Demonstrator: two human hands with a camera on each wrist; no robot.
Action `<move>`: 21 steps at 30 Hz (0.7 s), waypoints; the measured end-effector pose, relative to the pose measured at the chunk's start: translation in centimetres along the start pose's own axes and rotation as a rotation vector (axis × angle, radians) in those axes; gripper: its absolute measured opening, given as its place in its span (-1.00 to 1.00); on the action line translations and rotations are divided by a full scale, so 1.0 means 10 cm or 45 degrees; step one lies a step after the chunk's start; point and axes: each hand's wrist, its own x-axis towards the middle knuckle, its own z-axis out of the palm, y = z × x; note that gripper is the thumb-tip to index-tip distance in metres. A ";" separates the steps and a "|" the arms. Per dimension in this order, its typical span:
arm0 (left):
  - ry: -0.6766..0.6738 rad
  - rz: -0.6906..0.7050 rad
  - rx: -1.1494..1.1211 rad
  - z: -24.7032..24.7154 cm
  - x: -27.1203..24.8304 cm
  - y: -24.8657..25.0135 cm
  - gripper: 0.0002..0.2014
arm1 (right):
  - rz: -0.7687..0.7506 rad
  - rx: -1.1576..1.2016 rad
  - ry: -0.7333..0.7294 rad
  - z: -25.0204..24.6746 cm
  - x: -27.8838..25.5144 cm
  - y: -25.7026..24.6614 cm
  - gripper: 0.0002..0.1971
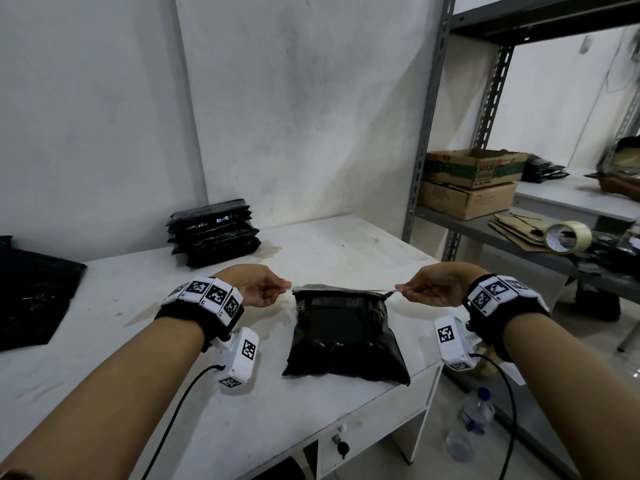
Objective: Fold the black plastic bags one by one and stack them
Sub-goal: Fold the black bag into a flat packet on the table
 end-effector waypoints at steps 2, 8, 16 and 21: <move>-0.006 -0.007 0.011 -0.01 0.00 -0.03 -0.92 | 0.026 -0.023 -0.003 -0.01 0.02 0.04 -0.84; -0.003 -0.031 0.017 -0.02 0.02 -0.10 -0.92 | 0.049 -0.016 0.001 0.03 0.03 0.13 -0.83; 0.026 -0.037 0.007 0.01 0.03 -0.17 -0.89 | 0.134 -0.066 -0.019 0.03 0.08 0.20 -0.81; 0.100 -0.035 0.115 0.09 0.07 -0.24 -0.87 | 0.179 -0.152 -0.028 0.09 0.11 0.23 -0.91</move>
